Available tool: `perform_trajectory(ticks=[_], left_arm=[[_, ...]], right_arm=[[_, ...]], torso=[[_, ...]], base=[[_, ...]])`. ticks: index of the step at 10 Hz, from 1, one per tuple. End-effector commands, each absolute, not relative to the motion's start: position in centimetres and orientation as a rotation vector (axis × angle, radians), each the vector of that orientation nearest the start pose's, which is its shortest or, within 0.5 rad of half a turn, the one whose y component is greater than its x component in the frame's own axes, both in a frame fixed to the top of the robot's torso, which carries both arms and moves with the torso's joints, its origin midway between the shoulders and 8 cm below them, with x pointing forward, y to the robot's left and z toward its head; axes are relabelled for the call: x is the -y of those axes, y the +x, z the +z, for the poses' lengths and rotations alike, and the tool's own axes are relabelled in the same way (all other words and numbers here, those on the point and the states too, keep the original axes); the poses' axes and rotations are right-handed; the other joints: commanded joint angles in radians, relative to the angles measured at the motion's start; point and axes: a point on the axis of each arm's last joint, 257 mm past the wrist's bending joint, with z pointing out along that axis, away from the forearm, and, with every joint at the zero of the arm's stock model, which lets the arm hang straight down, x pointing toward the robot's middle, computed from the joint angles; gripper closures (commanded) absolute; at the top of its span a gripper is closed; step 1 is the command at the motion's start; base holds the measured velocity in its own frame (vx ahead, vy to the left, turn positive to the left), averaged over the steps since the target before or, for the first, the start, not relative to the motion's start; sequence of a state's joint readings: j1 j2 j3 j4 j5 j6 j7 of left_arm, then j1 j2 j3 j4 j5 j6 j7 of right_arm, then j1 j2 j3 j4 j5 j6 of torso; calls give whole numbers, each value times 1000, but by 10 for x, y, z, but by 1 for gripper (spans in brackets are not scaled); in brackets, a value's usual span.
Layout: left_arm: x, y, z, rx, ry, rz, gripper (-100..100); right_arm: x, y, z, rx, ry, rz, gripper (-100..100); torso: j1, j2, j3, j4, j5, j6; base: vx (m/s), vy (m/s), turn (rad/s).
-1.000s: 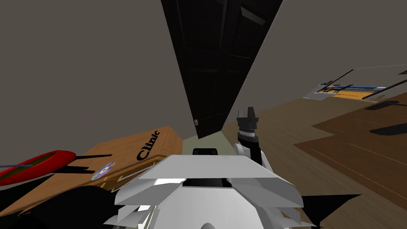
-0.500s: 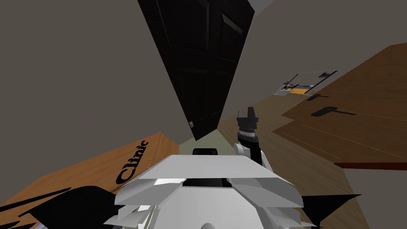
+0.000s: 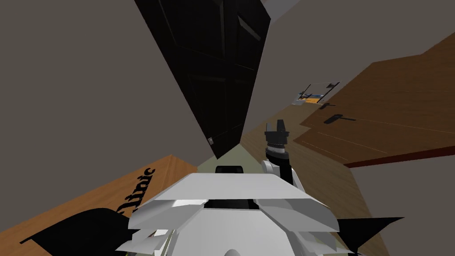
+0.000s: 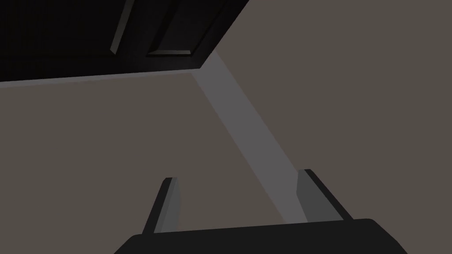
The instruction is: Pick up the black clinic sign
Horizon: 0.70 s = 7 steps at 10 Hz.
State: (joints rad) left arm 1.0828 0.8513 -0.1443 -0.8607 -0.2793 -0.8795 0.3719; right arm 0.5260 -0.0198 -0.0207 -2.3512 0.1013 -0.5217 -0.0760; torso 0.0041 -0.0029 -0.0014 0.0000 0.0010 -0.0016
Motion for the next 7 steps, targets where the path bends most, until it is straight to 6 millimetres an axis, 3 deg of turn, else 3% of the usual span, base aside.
perform_trajectory(ticks=[1, 4, 7], left_arm=[[-531, -193, -437, -2440, -1458, -337, -100], [-546, -211, -430, -2473, -1474, -279, -100], [-582, -240, -409, -2550, -1486, -153, -100]], right_arm=[[269, 325, 50, -625, 549, 1296, 0], [269, 325, 50, -625, 549, 1296, 0], [269, 325, 50, -625, 549, 1296, 0]], torso=[[0, 0, 0, 0, 0, 0], [1, -1, -1, 0, 0, 1], [3, -2, -1, -1, 0, 1]], base=[[39, 42, -343], [31, 43, -205], [46, 64, -369]])
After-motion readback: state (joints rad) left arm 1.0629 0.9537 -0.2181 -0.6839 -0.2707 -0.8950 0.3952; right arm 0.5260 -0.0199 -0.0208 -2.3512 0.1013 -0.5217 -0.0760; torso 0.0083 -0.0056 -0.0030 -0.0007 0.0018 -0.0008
